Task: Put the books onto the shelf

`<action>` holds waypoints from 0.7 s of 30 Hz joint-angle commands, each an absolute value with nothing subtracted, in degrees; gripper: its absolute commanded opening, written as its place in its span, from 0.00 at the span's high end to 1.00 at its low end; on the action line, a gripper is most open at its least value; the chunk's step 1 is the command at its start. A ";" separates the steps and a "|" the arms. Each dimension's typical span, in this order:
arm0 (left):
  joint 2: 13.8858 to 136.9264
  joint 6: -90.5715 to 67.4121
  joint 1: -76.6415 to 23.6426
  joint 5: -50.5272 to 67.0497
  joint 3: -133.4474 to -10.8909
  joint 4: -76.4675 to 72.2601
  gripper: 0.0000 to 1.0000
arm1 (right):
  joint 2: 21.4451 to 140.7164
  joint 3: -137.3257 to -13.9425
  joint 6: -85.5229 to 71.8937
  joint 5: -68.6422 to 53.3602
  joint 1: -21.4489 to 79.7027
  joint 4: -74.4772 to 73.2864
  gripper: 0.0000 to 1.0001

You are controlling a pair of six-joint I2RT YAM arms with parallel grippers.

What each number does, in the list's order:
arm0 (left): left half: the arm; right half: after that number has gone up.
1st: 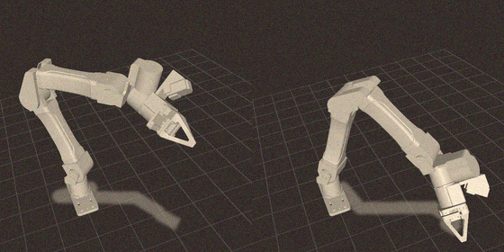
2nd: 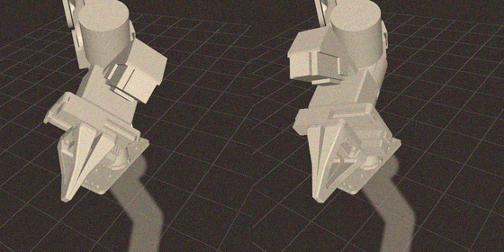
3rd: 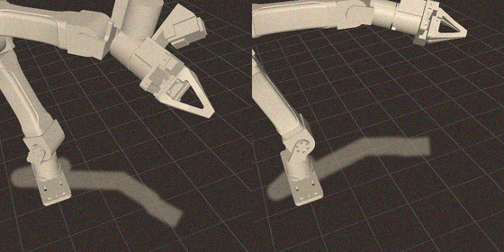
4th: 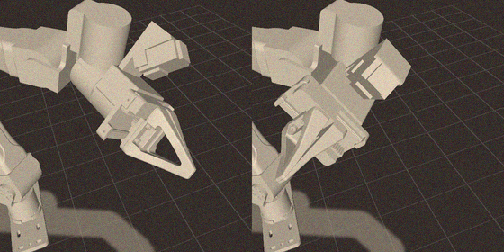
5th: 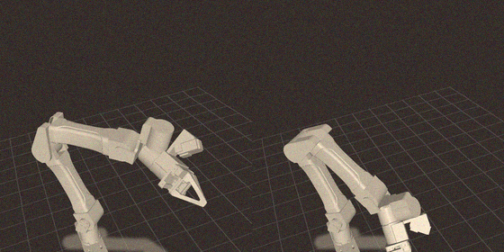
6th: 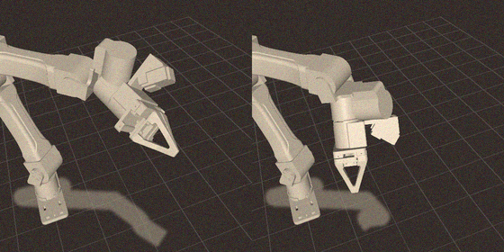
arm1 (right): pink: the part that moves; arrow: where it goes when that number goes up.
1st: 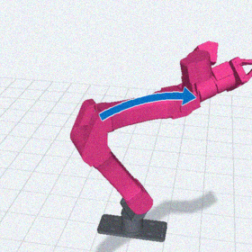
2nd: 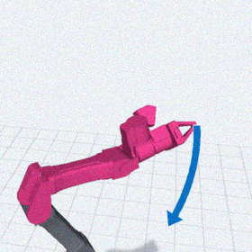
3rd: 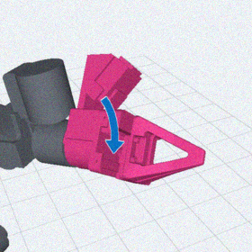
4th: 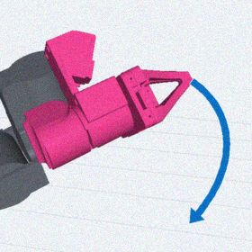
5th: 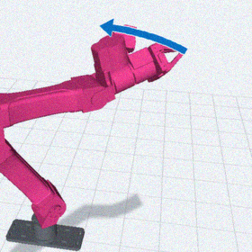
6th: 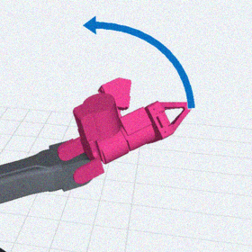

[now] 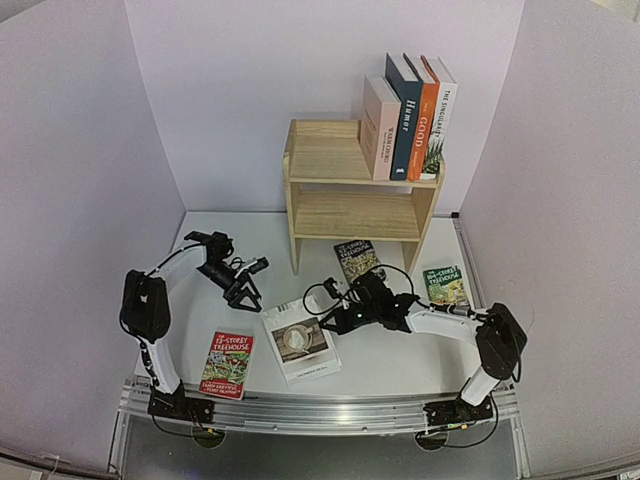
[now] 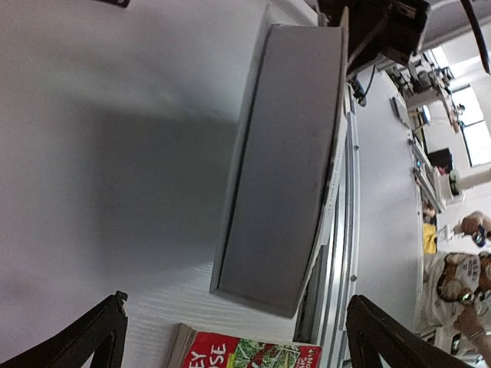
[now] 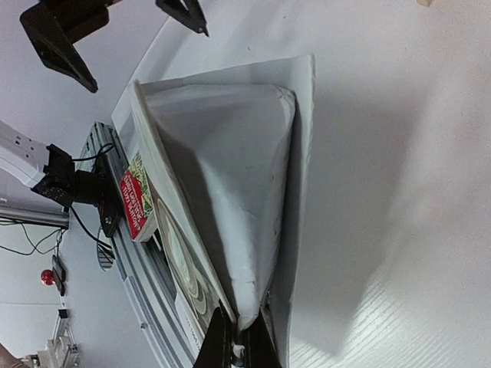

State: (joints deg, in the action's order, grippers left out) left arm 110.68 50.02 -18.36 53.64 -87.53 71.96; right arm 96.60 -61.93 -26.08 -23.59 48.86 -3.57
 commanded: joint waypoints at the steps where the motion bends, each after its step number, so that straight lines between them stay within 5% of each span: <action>1: 111.51 64.13 -23.31 57.40 -92.52 87.55 0.00 | 94.52 -66.23 -17.05 -22.38 50.18 -2.33 1.00; 11: 109.94 61.83 -28.43 58.99 -93.18 84.93 0.03 | 95.64 -70.48 -4.67 -26.61 50.38 -4.26 1.00; 18: 109.20 58.18 -28.94 59.87 -95.37 86.27 0.36 | 96.81 -73.55 -0.33 -27.40 50.30 -6.29 1.00; 21: 108.94 56.36 -29.06 59.90 -95.66 86.93 0.43 | 97.45 -74.50 1.45 -27.29 50.30 -6.90 1.00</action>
State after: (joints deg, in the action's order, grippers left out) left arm 111.70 58.75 -28.84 58.50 -92.73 76.97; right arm 96.64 -70.93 -2.95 -24.53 50.00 -7.17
